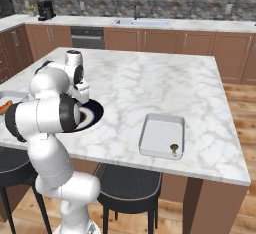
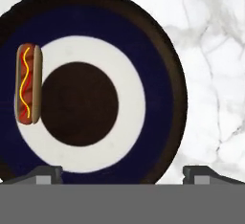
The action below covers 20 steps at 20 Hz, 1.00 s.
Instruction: Place one cooked food and one vegetable from the large plate to each tupperware container.
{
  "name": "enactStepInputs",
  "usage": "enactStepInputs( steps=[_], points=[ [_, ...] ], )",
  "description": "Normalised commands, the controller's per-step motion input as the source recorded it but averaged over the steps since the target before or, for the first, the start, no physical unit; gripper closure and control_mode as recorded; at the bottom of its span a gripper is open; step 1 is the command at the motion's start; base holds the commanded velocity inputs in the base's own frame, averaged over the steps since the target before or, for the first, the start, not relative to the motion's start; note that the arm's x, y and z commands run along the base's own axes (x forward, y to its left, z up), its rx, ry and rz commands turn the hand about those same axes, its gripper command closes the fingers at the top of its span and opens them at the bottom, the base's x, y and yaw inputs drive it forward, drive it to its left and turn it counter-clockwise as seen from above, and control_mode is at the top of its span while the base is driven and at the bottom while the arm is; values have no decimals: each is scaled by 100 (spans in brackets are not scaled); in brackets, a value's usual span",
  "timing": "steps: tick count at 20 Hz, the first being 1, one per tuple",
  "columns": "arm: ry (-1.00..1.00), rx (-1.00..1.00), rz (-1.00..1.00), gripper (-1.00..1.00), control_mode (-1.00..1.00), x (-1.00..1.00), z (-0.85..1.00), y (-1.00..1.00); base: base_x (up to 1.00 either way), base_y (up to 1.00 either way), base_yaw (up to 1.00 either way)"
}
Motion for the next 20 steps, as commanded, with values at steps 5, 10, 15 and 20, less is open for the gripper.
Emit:
enactStepInputs(
  steps=[5,10,15,20],
  points=[
    [-2,0,2,-100,-100,82,-41,71,0,0,0],
    [0,0,0,-100,-100,62,-15,55,0,0,0],
    [0,0,0,-100,-100,22,-16,5,0,0,0],
    [1,0,-1,-100,-100,22,-34,0,0,0,0]
  ],
)
